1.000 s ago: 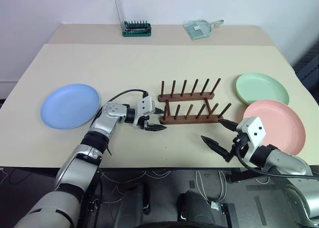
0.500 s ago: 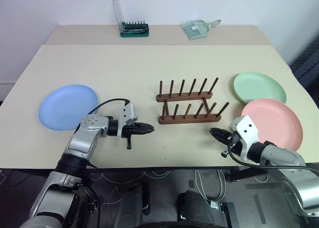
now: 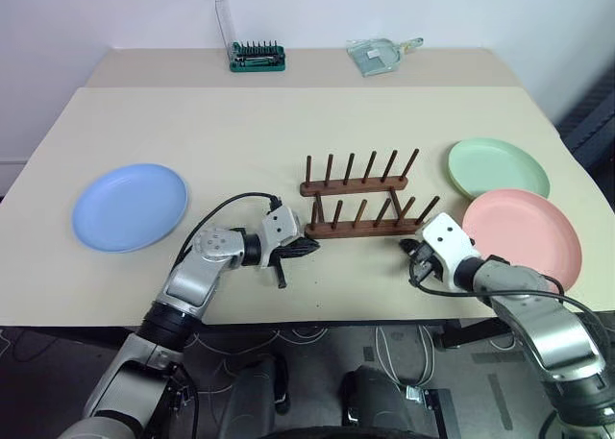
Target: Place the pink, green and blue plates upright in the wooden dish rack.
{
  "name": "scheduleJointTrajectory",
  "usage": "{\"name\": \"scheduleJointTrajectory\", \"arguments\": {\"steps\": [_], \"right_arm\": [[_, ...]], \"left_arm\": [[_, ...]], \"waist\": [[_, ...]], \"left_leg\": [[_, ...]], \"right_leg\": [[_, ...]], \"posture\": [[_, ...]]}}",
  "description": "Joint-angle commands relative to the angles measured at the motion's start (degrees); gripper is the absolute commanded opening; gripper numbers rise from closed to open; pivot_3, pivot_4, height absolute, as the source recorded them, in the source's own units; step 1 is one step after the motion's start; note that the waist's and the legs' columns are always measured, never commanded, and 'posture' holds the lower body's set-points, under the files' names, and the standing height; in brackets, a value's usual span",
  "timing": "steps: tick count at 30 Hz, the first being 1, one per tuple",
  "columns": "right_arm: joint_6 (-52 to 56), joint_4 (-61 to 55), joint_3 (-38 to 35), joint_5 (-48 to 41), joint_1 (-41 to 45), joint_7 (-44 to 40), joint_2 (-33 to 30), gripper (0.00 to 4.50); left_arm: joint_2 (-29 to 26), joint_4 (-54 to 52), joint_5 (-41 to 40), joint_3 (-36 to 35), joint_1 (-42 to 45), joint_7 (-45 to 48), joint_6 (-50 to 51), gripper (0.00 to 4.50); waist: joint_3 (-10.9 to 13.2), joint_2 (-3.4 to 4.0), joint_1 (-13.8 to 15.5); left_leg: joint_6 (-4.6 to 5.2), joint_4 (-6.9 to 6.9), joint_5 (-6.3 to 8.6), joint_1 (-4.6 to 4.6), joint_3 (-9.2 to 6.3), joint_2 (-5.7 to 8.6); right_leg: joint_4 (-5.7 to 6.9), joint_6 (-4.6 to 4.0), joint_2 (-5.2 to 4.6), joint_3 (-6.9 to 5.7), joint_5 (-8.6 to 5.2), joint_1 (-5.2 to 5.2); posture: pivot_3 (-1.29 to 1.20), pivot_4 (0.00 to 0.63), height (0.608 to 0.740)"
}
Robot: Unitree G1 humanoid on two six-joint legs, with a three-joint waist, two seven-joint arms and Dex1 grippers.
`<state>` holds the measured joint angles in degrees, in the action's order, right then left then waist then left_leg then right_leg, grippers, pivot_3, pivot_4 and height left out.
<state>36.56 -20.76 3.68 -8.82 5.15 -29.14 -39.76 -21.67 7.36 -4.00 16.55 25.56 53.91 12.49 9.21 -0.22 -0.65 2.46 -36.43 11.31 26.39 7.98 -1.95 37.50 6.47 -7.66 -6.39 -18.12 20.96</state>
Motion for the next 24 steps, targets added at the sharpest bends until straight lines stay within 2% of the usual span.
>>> {"name": "scheduleJointTrajectory", "arguments": {"steps": [1,12,24], "right_arm": [[-2.66,2.65,0.44,2.39,2.54,0.87,1.11,0.01],[-7.85,12.22,1.76,6.36,10.02,1.83,5.22,0.01],[-9.83,13.45,1.57,7.91,11.58,0.93,6.39,0.01]], "left_arm": [[1.25,1.80,1.87,-0.86,1.50,-4.41,-1.61,0.06],[2.64,7.74,3.67,-1.89,4.69,-11.03,-4.92,0.06],[3.33,12.50,3.89,-3.39,7.23,-13.79,-5.94,0.06]], "waist": [[0.00,0.00,0.01],[0.00,0.00,-0.15],[0.00,0.00,-0.13]], "left_leg": [[0.00,0.00,0.00,0.00,0.00,0.00],[0.00,-0.10,0.00,-0.01,0.01,0.00],[0.00,-0.10,0.00,0.00,0.02,0.00]], "right_leg": [[0.00,0.00,0.00,0.00,0.00,0.00],[0.10,0.01,0.01,0.00,0.00,-0.02],[0.14,0.02,0.00,0.00,-0.01,0.01]], "posture": [[0.00,0.150,0.736],[0.00,0.150,0.736],[0.00,0.150,0.736]]}}
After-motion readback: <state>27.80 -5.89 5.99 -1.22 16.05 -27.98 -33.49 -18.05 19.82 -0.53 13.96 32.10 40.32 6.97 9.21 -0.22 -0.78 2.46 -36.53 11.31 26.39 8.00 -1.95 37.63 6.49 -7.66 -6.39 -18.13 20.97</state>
